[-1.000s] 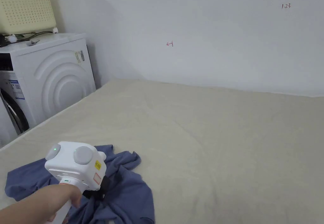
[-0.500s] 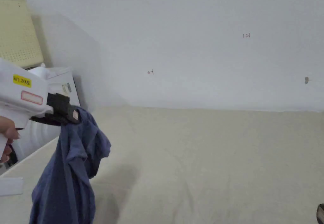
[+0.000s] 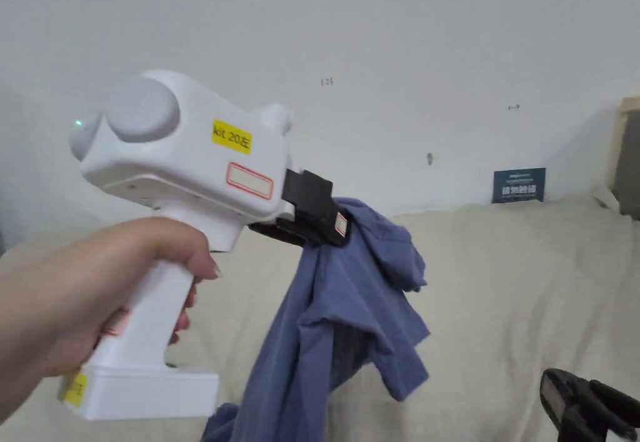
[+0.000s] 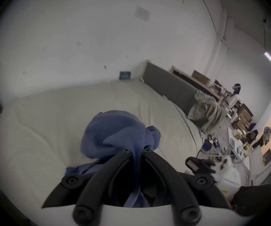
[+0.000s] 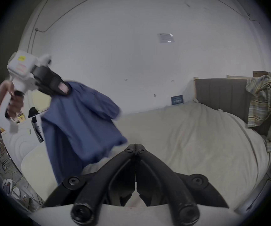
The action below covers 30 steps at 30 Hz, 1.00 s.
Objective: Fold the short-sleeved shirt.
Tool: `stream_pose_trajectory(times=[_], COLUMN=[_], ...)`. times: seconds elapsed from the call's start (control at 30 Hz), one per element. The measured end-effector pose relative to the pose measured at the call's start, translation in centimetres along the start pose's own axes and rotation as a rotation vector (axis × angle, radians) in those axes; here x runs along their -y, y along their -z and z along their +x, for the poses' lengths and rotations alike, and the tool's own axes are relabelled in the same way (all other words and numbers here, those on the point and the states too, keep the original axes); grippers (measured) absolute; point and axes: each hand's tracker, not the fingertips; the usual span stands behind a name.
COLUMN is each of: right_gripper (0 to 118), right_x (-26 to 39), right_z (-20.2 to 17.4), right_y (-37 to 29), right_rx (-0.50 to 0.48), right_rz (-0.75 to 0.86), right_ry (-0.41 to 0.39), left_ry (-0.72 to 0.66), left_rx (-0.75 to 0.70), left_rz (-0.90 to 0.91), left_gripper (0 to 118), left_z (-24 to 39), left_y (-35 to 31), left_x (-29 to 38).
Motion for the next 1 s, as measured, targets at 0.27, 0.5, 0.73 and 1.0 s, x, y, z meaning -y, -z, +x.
stream_pose_trajectory(times=[0.27,0.5,0.73,1.0], right_gripper=[0,0,0,0], right_x=[1.8,2.9,3.1,1.2], right_z=[4.5,5.9,5.8,4.6], right_y=[0.4,1.4,2.1,1.2], right_rx=[0.083,0.100,0.095,0.072], right_rz=[-0.087,-0.128,-0.152,-0.099], right_ry=[0.045,0.054,0.071,0.036], left_ry=[-0.147,-0.247,-0.269,-0.184], left_rx=[-0.028,0.038,0.119,-0.058], left_rz=[-0.408,-0.469,-0.281,0.054], left_gripper=[4,41,114,114], left_z=[-1.7,-2.6,-3.1,-3.0], left_y=[23.8,27.9,24.2,9.1], left_x=[9.7,14.4,13.6,15.1])
